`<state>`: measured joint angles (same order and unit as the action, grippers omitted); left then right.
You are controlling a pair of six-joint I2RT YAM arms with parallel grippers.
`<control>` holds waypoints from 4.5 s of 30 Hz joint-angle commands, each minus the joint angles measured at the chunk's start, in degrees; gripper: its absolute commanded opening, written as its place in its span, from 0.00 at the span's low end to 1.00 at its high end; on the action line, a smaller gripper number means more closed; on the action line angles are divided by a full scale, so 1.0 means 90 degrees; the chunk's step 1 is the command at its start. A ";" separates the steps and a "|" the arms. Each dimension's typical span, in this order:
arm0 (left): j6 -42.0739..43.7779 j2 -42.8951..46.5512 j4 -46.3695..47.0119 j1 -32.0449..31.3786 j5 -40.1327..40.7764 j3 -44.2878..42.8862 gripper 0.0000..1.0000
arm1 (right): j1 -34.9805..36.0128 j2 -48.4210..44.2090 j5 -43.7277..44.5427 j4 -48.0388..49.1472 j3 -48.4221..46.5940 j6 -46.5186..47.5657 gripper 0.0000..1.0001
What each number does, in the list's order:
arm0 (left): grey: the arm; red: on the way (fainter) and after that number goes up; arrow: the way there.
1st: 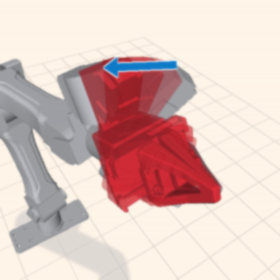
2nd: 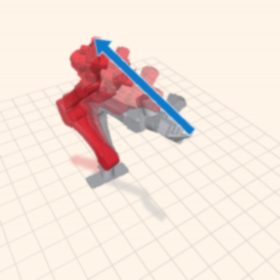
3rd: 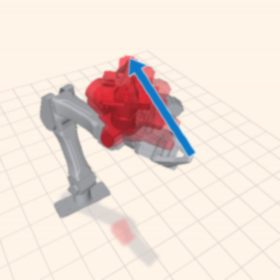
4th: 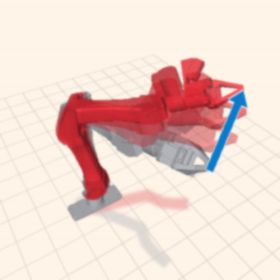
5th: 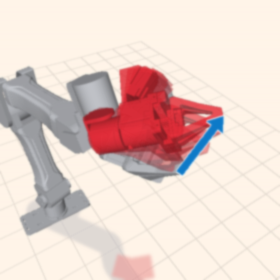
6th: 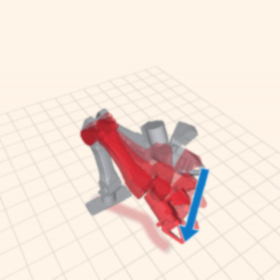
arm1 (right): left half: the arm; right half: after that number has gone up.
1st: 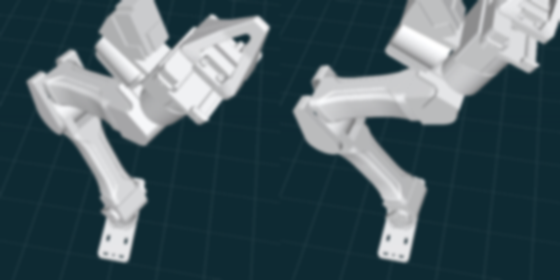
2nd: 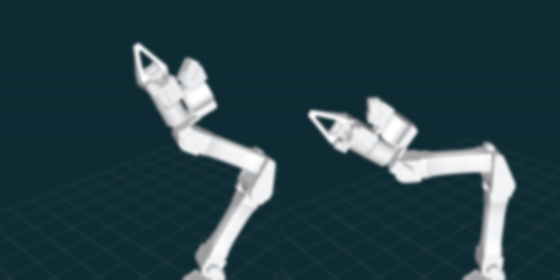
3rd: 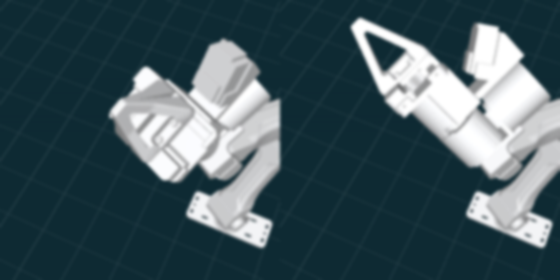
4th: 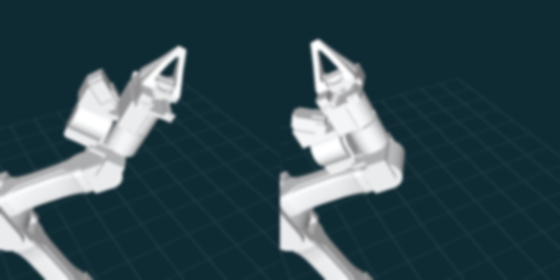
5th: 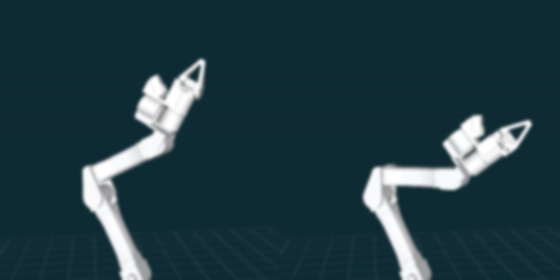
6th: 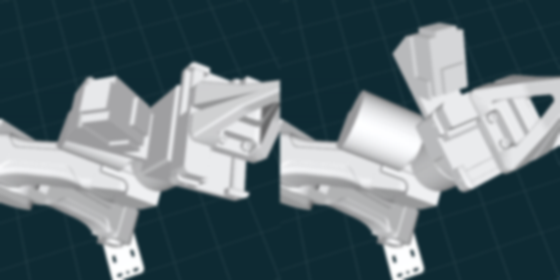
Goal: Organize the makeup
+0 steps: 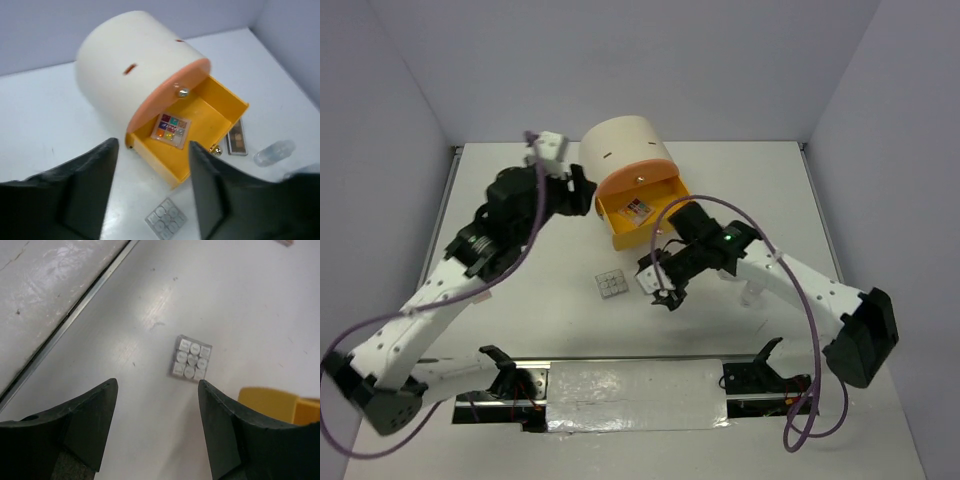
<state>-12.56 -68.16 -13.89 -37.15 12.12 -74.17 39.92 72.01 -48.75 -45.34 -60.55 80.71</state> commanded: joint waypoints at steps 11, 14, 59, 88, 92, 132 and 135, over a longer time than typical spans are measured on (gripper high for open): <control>-0.1983 0.3315 -0.2030 0.1598 0.0987 0.1767 0.94 | 0.2117 0.3306 0.2934 -0.0128 -0.2694 -0.1436 0.99; -0.2052 0.3579 -0.2450 0.1598 0.1319 0.1660 0.95 | 0.2156 0.4134 0.3239 -0.0059 -0.3202 -0.2003 0.99; -0.2364 0.4282 -0.3144 0.1598 0.1652 0.1669 0.95 | 0.1765 0.6394 0.4012 -0.0733 -0.4590 -0.3176 0.85; -0.2521 0.3141 -0.2422 0.2055 0.1115 0.2558 0.74 | 0.1415 0.1668 0.0621 -0.0510 -0.2686 -0.3038 0.05; -0.2306 0.2634 -0.2470 0.2759 0.0373 0.2616 0.82 | 0.0878 0.1530 0.1011 -0.0225 -0.3056 -0.3538 0.05; -0.1212 -0.0179 -0.2256 0.6149 -0.1395 0.2695 0.99 | -0.1066 0.2615 0.2273 0.0663 -0.3760 -0.3235 1.00; -0.1222 -0.0453 -0.2314 0.6295 -0.1376 0.2617 0.99 | -0.1242 0.2449 0.2049 0.0741 -0.3877 -0.3527 1.00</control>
<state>-25.17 -70.65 -35.46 18.26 0.54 -47.81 30.39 98.10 -27.14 -41.63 -94.30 51.86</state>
